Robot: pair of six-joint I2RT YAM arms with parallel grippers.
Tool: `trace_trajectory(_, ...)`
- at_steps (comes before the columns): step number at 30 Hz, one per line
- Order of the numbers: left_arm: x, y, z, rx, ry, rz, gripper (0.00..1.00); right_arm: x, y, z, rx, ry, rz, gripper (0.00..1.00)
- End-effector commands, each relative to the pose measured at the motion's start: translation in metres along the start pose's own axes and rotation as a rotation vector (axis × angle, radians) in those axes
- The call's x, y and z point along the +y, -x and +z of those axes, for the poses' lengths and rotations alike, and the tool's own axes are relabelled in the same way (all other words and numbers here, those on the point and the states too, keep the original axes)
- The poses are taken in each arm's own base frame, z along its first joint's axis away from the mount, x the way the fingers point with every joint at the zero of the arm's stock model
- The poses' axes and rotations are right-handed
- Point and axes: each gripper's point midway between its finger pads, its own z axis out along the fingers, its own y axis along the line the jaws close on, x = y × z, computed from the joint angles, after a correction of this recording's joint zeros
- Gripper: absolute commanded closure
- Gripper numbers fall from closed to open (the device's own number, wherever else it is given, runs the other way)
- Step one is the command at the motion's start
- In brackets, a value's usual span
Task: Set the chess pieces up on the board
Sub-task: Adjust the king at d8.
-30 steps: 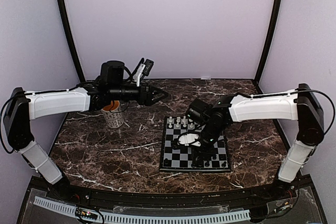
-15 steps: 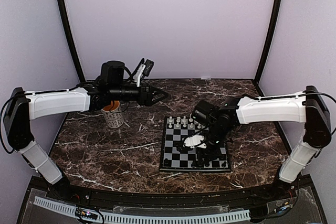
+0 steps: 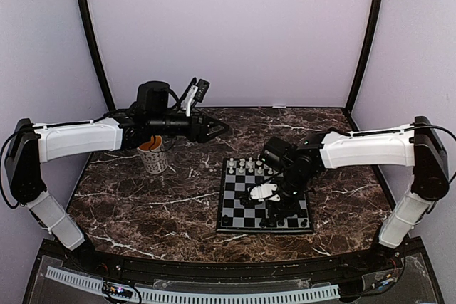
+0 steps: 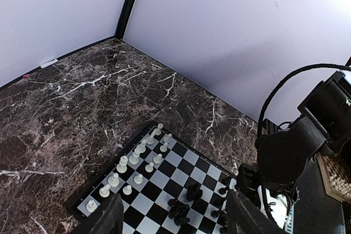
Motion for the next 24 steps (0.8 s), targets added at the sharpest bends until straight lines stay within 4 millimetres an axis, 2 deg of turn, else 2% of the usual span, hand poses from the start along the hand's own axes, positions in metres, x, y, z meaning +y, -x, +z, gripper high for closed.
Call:
trace_trajectory(1, -0.008, 0.014, -0.002, -0.026, -0.021, 0.019, 0.34, 0.002, -0.001, 0.007, 0.013, 0.007, -0.011, 0.74)
trace_trajectory(10, -0.008, 0.012, -0.001, -0.022, -0.022, 0.017, 0.34, 0.002, -0.003, 0.012, 0.022, 0.009, -0.011, 0.74)
trace_trajectory(17, -0.008, 0.012, 0.000, -0.020, -0.022, 0.017, 0.34, 0.003, 0.002, 0.004, 0.005, 0.004, -0.016, 0.73)
trace_trajectory(20, -0.008, 0.012, 0.000, -0.019, -0.024, 0.017, 0.34, 0.003, 0.004, -0.006, -0.006, 0.001, -0.017, 0.71)
trace_trajectory(24, -0.009, 0.013, -0.001, -0.022, -0.023, 0.020, 0.34, -0.007, 0.011, -0.031, -0.052, -0.022, -0.007, 0.69)
